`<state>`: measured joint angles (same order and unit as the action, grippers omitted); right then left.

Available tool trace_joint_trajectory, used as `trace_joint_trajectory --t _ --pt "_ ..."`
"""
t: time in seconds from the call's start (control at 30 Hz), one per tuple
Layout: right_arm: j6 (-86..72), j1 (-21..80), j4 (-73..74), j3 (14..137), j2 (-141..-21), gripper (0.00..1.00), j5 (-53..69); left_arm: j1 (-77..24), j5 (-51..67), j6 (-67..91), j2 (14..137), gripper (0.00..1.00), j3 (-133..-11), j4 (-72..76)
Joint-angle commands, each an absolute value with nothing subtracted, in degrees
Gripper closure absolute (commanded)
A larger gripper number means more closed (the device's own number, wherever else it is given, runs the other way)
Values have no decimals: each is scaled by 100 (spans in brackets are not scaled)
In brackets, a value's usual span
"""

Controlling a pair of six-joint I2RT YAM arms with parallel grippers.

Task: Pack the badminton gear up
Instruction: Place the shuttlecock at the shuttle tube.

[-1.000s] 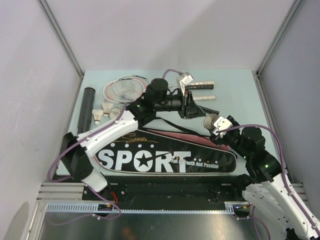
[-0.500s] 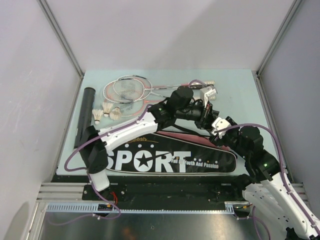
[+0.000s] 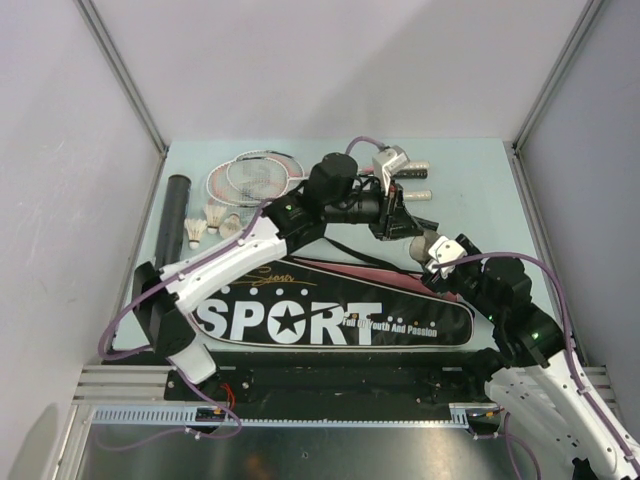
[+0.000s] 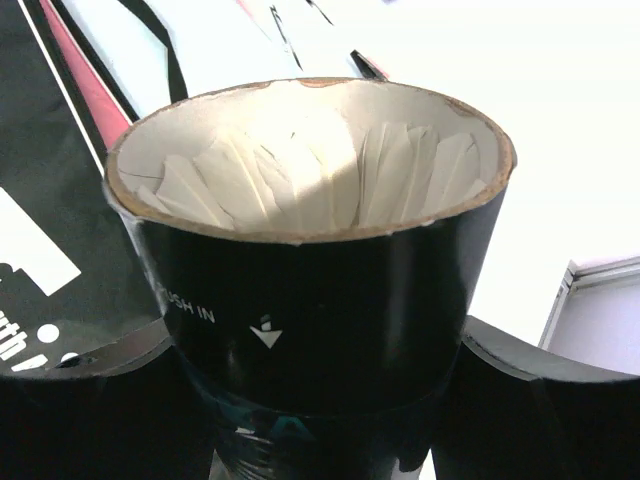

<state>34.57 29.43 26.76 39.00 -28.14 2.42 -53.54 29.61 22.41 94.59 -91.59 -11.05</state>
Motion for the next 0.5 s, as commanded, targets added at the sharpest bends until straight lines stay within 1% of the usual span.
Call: trace_joint_trajectory --t 0.0,0.27,0.33,0.37,0.4,0.43,0.47 --pt "3516 2971 2303 4034 -2830 78 254 -5405 3023 2162 9324 76 -9263 -1090" --pt "3410 2971 2180 4034 -2760 78 281 -5774 3190 2268 10378 78 -9808 -1099" --pt "3428 2971 2250 4043 -2751 78 194 -5713 3138 2215 10398 77 -9905 -1204" --pt "3436 2971 2294 4034 -2777 78 98 -5582 3129 2232 10250 74 -9931 -1213" --pt "3428 2971 2398 4043 -2777 78 -321 -5511 3051 2232 10118 69 -9940 -1213" --pt "3402 2971 2460 4034 -2786 78 -569 -5459 2902 2145 9968 53 -9923 -1213" --pt "3375 2971 2513 4034 -2795 78 -989 -5397 2770 2058 9619 41 -9836 -1213"
